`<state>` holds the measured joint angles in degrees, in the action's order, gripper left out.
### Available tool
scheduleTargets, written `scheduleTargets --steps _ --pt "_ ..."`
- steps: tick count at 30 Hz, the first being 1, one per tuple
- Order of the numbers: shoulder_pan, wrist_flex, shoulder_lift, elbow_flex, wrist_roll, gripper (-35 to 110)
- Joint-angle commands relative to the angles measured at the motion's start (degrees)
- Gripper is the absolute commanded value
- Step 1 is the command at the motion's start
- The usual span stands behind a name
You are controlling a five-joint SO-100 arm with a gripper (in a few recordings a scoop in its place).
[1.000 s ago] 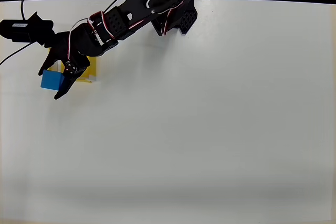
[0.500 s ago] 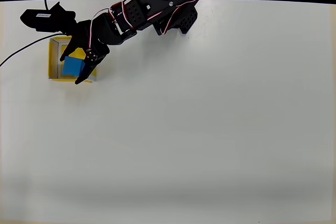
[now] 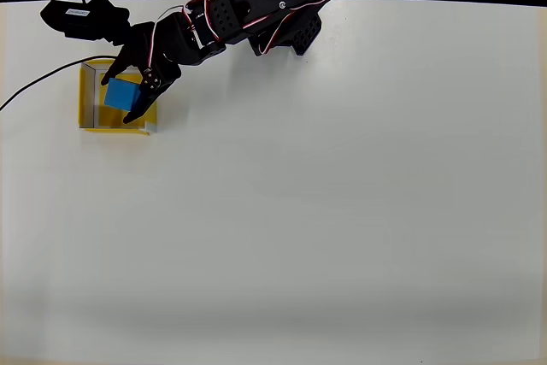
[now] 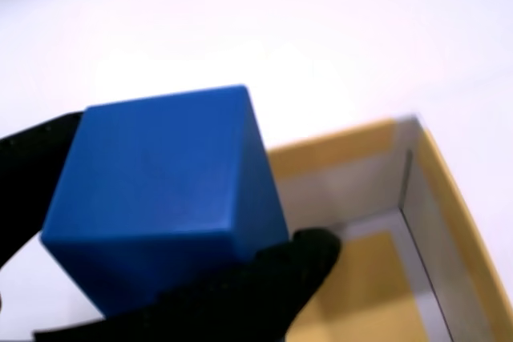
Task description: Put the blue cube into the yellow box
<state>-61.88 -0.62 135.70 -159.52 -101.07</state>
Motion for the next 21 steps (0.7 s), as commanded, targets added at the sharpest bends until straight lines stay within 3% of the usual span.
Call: scheduleTargets --steps 1,21 --pt "-2.3 -2.9 4.4 1.7 -1.2 19" --pt "-6.9 -12.4 -6.5 1.2 -1.9 24"
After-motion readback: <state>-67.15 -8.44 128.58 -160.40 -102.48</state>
